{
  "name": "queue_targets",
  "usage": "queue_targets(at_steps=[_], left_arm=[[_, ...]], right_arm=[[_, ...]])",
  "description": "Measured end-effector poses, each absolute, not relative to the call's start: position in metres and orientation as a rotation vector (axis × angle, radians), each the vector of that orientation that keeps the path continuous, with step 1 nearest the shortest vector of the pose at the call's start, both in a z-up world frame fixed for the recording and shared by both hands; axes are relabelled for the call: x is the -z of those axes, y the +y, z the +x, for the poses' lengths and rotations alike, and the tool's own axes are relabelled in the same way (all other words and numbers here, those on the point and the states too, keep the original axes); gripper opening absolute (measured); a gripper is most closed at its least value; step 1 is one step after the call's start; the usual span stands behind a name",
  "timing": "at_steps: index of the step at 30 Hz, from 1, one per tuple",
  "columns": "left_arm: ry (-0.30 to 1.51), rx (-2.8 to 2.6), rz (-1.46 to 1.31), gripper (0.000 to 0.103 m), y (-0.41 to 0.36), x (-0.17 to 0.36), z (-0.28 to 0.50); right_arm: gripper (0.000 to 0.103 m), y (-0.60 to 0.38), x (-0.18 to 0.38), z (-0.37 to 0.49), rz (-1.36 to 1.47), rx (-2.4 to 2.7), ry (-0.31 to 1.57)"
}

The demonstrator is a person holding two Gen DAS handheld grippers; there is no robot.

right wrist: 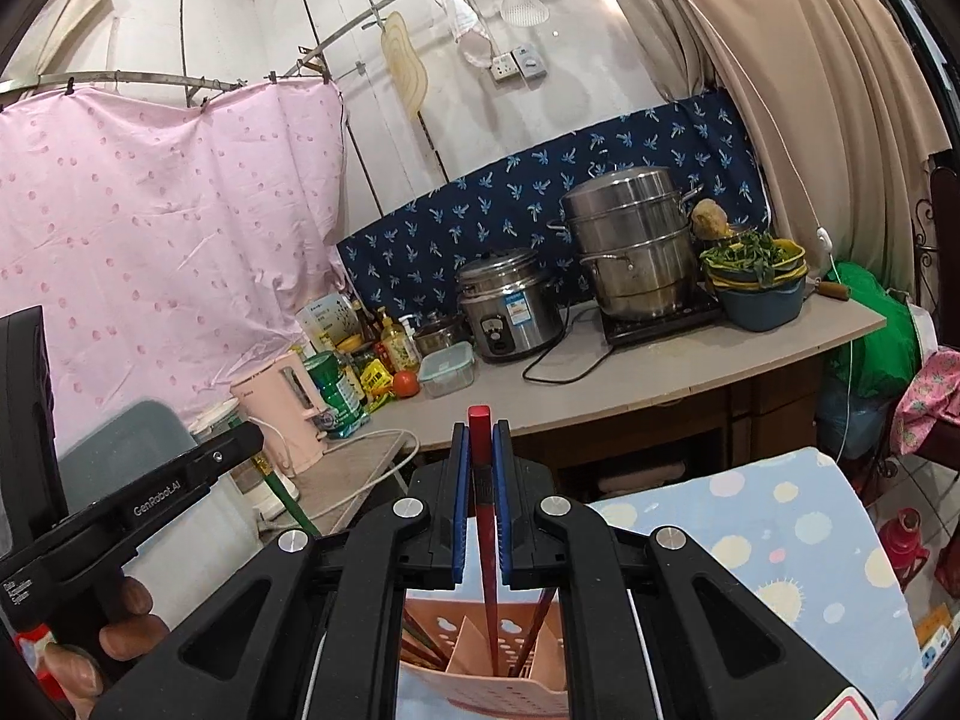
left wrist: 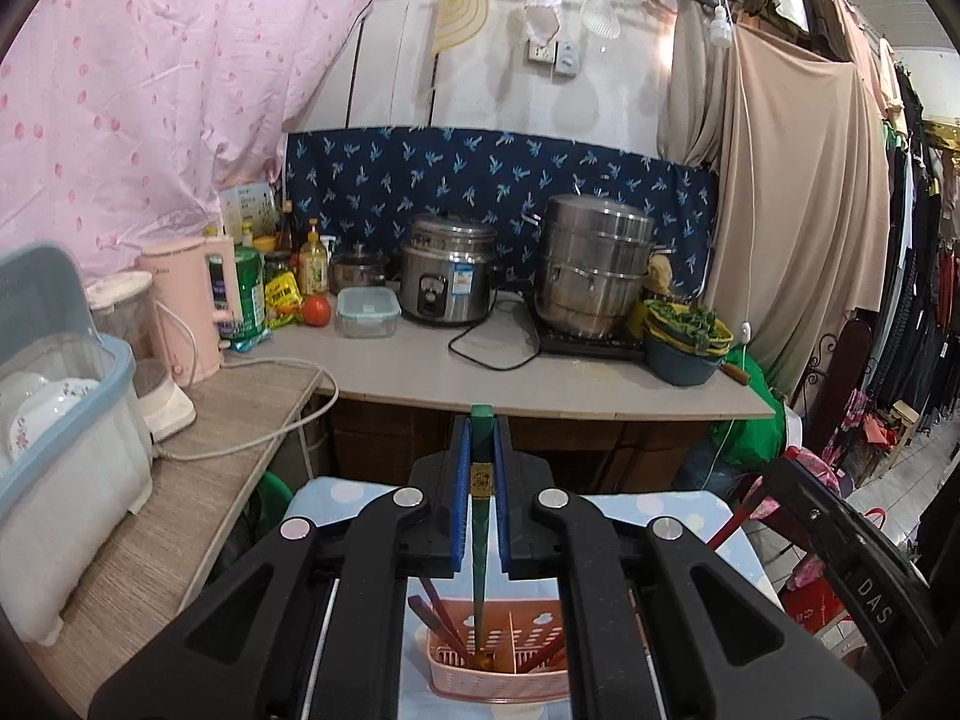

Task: Organize utensils
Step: 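Lower the bright red chopstick into the caddy with the right gripper, then open the right gripper to release the chopstick in the caddy, then move the right gripper back toward the remaining chopsticks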

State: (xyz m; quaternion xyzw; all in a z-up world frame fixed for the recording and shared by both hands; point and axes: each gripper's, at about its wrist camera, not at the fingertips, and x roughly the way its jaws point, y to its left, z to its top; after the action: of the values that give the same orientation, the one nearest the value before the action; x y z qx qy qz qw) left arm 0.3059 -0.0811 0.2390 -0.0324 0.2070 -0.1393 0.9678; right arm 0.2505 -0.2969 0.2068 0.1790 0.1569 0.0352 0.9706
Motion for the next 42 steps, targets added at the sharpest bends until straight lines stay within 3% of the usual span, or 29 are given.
queue_targets(at_steps=[17,21,29,33,42], left_arm=[[0.489,0.336,-0.073,0.008,-0.089,-0.201,0.306],[0.499,0.337,-0.082,0.032,-0.086,-0.201,0.304],[0.493,0.332,-0.083,0.036,-0.080,-0.205,0.293],[0.486,0.332,-0.071,0.048,-0.078,-0.206,0.280],[0.518,0.333,-0.036,0.049,-0.068,-0.194,0.250]], right_arm=[[0.012,-0.278,-0.169,0.256,0.324,-0.072,0.406],[0.015,-0.282,-0.172,0.250,0.335,-0.071,0.396],[0.020,-0.288,-0.177,0.231,0.340,-0.073,0.381],[0.022,-0.288,-0.178,0.219,0.342,-0.077,0.389],[0.025,-0.282,-0.172,0.178,0.324,-0.082,0.413]])
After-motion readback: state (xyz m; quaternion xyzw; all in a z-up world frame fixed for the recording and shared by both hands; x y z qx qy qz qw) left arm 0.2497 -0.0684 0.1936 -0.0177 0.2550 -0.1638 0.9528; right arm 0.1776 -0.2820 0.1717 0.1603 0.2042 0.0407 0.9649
